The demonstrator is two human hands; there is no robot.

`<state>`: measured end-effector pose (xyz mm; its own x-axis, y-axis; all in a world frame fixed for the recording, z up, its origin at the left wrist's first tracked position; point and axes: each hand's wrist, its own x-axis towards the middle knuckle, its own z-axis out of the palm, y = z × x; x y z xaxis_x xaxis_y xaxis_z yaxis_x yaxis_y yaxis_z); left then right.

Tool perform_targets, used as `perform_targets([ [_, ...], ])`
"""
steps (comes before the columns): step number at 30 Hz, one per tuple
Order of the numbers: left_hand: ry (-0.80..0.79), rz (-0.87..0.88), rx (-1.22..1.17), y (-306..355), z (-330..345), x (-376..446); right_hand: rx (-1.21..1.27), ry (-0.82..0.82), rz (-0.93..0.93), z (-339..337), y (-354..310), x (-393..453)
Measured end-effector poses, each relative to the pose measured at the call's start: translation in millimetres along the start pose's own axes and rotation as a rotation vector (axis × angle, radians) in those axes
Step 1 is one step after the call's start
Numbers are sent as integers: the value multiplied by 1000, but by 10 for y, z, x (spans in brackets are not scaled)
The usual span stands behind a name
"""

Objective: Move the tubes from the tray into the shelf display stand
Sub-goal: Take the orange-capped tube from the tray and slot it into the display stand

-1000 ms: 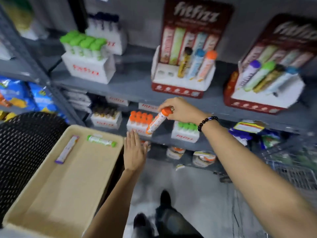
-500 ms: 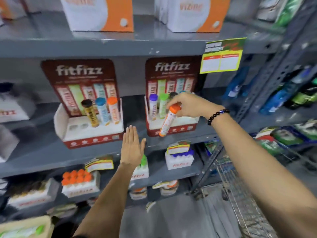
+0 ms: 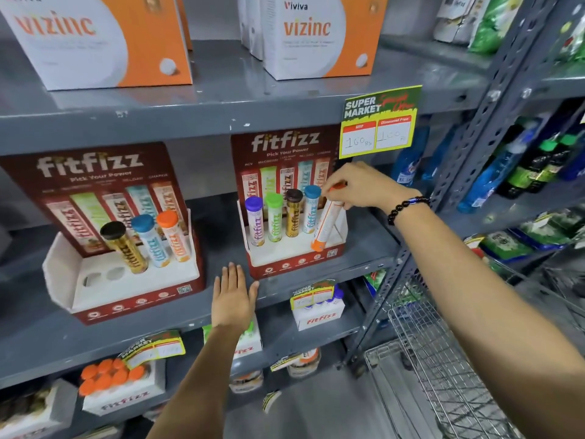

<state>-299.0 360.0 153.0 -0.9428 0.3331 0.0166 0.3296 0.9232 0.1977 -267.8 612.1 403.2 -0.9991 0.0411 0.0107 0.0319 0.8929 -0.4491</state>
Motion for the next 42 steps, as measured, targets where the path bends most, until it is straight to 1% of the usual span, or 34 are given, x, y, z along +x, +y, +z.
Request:
perform_targets([
  [3,-5,-2,12,0,4,10,16,3,75,-33,18,46],
  [6,-8,-3,16,2,4,11,-121,-65,141,-67,49,85],
  [8,-12,-3,12,4,-7,12,-165,-54,155,-68,101,119],
  [11,-17,3,13,5,-21,3,-162,34,169,-42,142,161],
  [17,-48,8,12,13,-60,0,-93,273,200,69,149,209],
  [23,-60,4,35,24,-72,-1,-46,403,229,185,212,276],
  [25,-61,1,43,26,-70,2,-31,402,231,211,228,292],
  [36,-65,-15,43,29,-50,8,-44,287,233,287,290,391],
  [42,-73,-16,32,31,-61,8,0,237,256,364,309,475],
])
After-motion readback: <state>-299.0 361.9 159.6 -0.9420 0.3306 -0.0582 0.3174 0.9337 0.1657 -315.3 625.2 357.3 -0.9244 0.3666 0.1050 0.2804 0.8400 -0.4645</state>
